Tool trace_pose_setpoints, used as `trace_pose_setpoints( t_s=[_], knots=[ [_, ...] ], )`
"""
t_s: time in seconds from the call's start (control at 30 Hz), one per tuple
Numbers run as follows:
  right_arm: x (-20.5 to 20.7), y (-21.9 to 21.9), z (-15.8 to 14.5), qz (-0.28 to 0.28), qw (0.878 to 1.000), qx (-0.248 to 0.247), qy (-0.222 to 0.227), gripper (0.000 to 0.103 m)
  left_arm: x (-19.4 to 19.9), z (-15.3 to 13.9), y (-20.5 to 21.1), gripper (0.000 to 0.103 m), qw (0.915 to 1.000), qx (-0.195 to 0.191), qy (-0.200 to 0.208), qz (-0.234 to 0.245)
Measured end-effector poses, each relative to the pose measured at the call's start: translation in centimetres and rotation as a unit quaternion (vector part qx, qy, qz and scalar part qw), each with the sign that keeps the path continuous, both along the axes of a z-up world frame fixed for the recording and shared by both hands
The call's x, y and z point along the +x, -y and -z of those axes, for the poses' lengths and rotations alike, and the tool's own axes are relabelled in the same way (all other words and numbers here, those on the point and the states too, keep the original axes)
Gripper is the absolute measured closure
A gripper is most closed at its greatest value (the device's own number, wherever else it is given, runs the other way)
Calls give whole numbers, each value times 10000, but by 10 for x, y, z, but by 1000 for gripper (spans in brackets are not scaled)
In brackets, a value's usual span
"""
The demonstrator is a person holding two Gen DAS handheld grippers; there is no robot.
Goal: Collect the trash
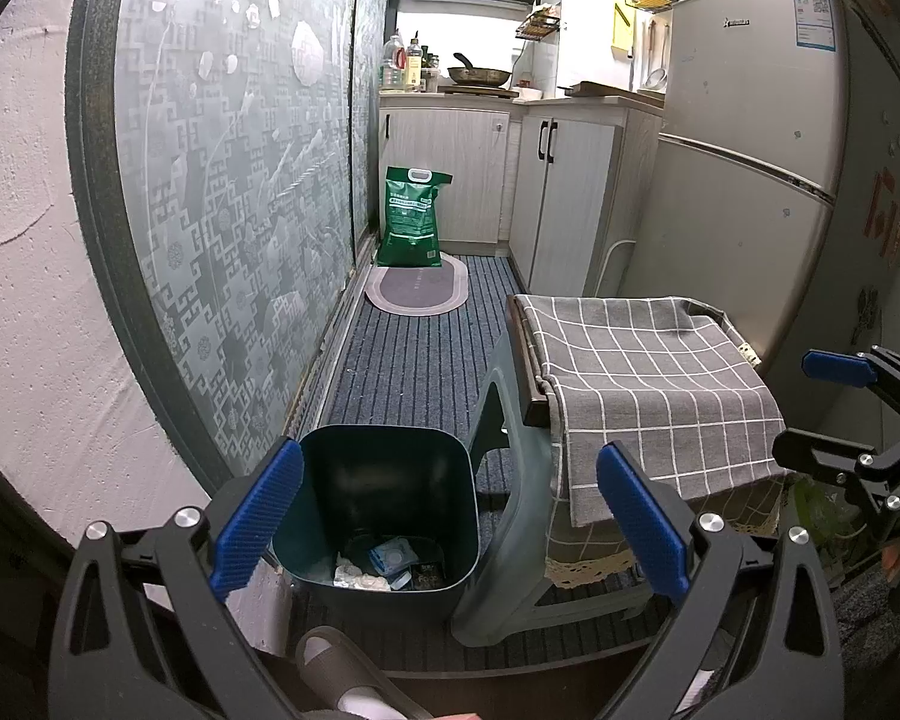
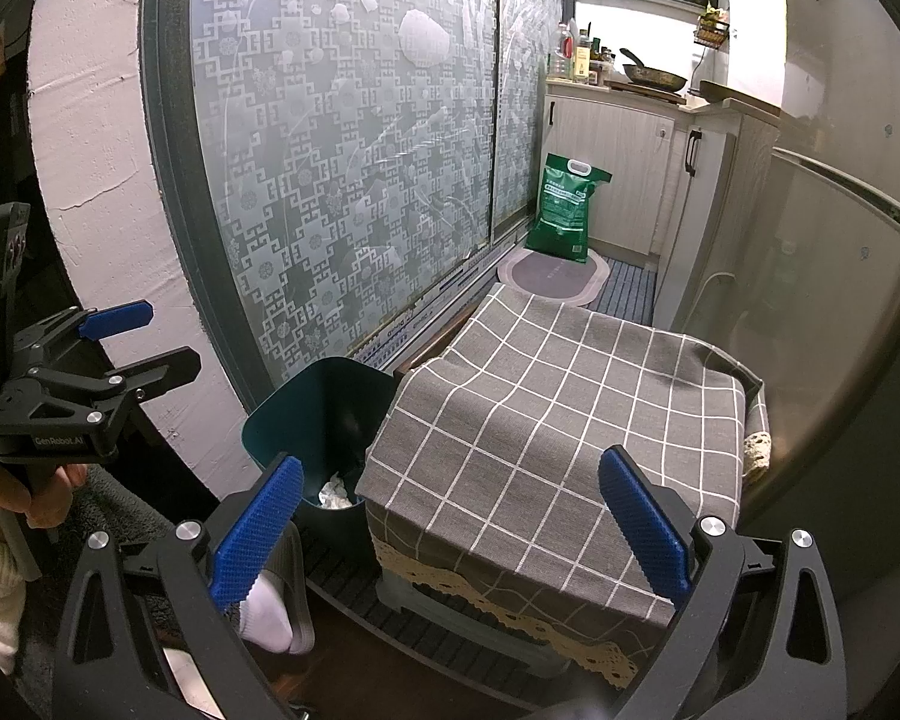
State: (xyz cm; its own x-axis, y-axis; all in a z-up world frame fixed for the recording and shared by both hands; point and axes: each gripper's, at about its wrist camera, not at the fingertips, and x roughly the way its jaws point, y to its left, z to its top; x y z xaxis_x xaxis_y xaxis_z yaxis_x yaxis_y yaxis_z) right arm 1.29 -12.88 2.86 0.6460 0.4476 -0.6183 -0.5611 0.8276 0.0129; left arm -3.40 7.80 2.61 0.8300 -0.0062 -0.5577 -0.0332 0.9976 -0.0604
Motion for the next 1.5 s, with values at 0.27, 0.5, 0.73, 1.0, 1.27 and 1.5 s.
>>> trace_pose_setpoints(
  t_s=[0.27, 0.5, 0.73, 1.0, 1.27, 1.5],
  knots=[
    [-10, 13, -7, 117, 9999, 49, 31, 3, 3, -5, 10, 3, 9999, -81, 37, 98],
    [-76, 86, -41, 967, 9943, -53, 444, 3, 7, -14, 40, 3, 9993, -12, 147, 345],
    [-156, 190, -71, 2113, 9735, -471, 730, 3, 15, -18, 74, 3, 9978, -4, 174, 646],
    [-212, 274, -68, 2994, 9500, -596, 663, 3, 24, -15, 88, 3, 9982, 25, 94, 588],
    [-211, 287, -52, 2911, 9555, -191, 435, 3, 27, -13, 89, 3, 9982, 74, 45, 597],
    [-185, 243, -44, 2194, 9750, -141, 335, 3, 22, -13, 78, 3, 9987, 65, 45, 510]
  ],
)
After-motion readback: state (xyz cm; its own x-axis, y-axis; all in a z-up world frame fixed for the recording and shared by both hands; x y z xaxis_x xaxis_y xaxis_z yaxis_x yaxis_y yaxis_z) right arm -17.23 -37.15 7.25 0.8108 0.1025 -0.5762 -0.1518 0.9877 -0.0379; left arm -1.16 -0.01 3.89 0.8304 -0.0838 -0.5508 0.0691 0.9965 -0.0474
